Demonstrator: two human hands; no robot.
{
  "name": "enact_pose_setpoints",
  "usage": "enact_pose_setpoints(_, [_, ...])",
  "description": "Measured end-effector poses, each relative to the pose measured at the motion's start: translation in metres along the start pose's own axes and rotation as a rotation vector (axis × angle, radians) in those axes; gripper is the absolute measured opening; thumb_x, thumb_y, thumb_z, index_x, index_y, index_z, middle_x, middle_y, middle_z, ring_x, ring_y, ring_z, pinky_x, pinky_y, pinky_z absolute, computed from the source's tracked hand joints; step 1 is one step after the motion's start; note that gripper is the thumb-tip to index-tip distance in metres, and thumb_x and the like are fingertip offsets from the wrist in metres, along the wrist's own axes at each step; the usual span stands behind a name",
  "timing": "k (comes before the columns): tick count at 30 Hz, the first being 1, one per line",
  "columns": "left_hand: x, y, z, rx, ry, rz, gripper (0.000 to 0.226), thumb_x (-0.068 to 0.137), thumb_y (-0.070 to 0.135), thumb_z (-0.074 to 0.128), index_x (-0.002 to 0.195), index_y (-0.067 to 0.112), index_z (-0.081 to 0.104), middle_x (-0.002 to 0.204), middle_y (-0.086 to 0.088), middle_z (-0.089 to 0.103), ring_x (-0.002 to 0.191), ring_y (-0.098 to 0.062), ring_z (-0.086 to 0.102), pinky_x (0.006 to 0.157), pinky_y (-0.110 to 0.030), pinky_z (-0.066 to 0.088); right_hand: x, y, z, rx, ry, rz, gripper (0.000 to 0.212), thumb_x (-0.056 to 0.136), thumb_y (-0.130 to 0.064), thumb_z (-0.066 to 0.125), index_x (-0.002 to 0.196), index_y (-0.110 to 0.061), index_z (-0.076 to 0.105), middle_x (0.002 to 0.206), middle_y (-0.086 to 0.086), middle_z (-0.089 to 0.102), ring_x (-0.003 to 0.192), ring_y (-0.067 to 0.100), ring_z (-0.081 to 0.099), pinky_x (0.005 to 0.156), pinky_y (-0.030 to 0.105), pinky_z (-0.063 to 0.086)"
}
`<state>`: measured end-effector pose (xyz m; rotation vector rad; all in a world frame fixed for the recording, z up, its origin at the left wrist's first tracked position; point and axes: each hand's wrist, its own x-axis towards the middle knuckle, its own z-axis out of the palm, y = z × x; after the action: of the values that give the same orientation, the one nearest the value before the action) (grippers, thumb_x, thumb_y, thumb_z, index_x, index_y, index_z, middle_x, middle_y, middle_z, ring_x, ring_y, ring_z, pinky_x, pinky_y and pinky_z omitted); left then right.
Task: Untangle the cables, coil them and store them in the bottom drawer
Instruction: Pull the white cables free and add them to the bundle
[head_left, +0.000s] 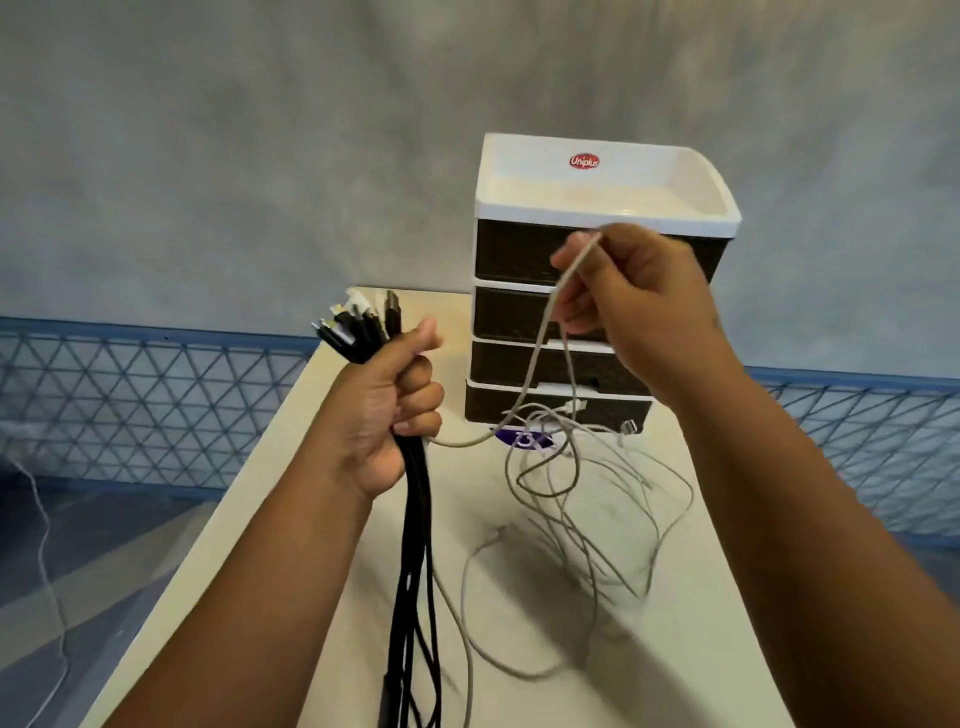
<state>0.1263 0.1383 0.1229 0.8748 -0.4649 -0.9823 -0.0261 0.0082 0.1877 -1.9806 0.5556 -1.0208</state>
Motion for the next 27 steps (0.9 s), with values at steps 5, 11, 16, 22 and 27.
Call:
enact_pose_setpoints(5, [0.001, -0.018, 0.021, 0.192, -0.099, -0.026, 0.039, 0.082, 0.032, 0.066, 0.117, 0.015, 0.068, 0.057, 0.007, 0.017, 0.044, -0.005, 0.013, 0.038, -0.018, 0.013, 0.000, -0.037, 0.013, 0.072, -0.205, -0.256, 0.020, 0.101, -0.019, 0.051, 0.105, -0.005, 0.065, 0.085, 0.008, 0.072, 0.082, 0.020, 0.073, 0.077, 0.035, 0.060])
enact_pose_setpoints(11, [0.004, -0.029, 0.024, 0.171, -0.076, -0.035, 0.028, 0.097, 0.036, 0.053, 0.090, 0.014, 0.066, 0.053, 0.006, 0.017, 0.042, -0.004, 0.012, 0.038, -0.018, 0.010, -0.013, 0.009, 0.026, 0.356, -0.125, -0.133, 0.030, 0.095, 0.004, 0.052, 0.122, -0.009, 0.055, 0.092, 0.011, 0.062, 0.086, 0.024, 0.066, 0.079, 0.035, 0.055])
enact_pose_setpoints(16, [0.003, -0.015, 0.014, 0.068, -0.086, -0.047, 0.029, 0.101, 0.035, 0.045, 0.096, 0.014, 0.064, 0.046, 0.009, 0.023, 0.036, -0.001, 0.017, 0.033, -0.014, 0.017, -0.062, 0.092, 0.057, -0.028, -0.447, 0.324, 0.019, 0.091, -0.011, 0.065, 0.108, -0.019, 0.066, 0.083, -0.012, 0.064, 0.071, 0.003, 0.059, 0.065, 0.021, 0.050])
enact_pose_setpoints(22, [-0.002, 0.003, 0.005, -0.082, -0.104, 0.038, 0.028, 0.096, 0.036, 0.046, 0.095, 0.015, 0.065, 0.043, 0.011, 0.024, 0.033, 0.000, 0.020, 0.032, -0.013, 0.018, -0.062, 0.108, 0.062, -0.285, -0.433, 0.249, 0.010, 0.092, -0.022, 0.066, 0.094, -0.017, 0.075, 0.077, -0.009, 0.069, 0.067, 0.002, 0.060, 0.066, 0.021, 0.048])
enact_pose_setpoints(27, [-0.007, 0.009, -0.005, -0.117, -0.069, 0.055, 0.030, 0.100, 0.037, 0.044, 0.094, 0.018, 0.066, 0.043, 0.010, 0.024, 0.033, -0.001, 0.020, 0.032, -0.013, 0.018, -0.028, 0.094, 0.047, -0.483, -0.306, 0.242, 0.019, 0.101, -0.028, 0.047, 0.097, -0.015, 0.061, 0.088, 0.006, 0.069, 0.079, 0.025, 0.066, 0.068, 0.035, 0.052])
